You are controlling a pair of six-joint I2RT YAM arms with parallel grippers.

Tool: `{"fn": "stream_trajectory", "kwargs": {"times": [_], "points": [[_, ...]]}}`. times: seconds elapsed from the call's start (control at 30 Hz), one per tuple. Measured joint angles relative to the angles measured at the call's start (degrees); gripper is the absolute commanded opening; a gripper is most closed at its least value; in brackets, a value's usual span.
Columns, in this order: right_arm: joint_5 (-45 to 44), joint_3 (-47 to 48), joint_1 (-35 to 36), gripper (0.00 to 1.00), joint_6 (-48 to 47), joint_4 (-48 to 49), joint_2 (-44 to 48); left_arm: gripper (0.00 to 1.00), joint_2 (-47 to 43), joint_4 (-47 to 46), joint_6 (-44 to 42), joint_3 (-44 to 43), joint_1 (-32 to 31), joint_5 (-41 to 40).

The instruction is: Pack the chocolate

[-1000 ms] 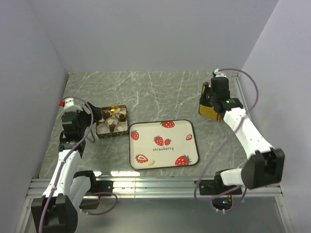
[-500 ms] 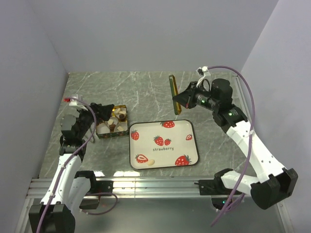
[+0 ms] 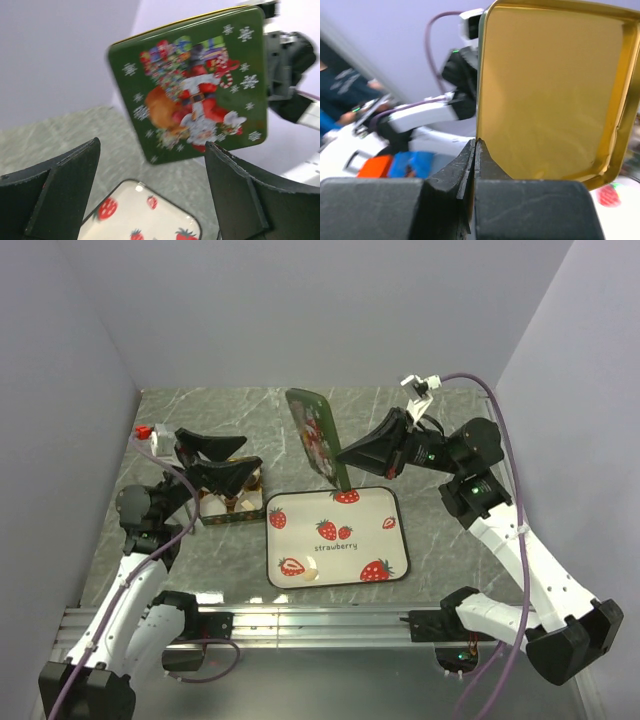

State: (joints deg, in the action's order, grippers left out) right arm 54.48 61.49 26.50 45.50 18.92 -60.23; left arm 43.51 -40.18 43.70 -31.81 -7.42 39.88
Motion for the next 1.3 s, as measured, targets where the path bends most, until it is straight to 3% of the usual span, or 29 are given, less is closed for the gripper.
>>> {"fn": "stream_trajectory", "kwargs": {"times": [0.13,0.5,1.1,1.3], "points": [[2.7,0.0,1.8,0.00,5.1,7.0,0.0,0.91,0.7,-4.9,1.6,-2.7,-4.0,1.4],[6.6,0.9,4.8,0.00,16.0,20.2,0.0,0.92,2.2,-6.5,0.9,-7.3,-9.9,2.0],[8.7,2.4,9.5,0.00,22.4,28.3,-1.5,0.92,2.9,-7.6,1.1,-9.7,-13.9,2.5],[9.7,3.2,9.9,0.00,22.2,28.2,-2.5,0.77,2.6,-10.4,2.6,-9.7,-16.0,3.8]]}}
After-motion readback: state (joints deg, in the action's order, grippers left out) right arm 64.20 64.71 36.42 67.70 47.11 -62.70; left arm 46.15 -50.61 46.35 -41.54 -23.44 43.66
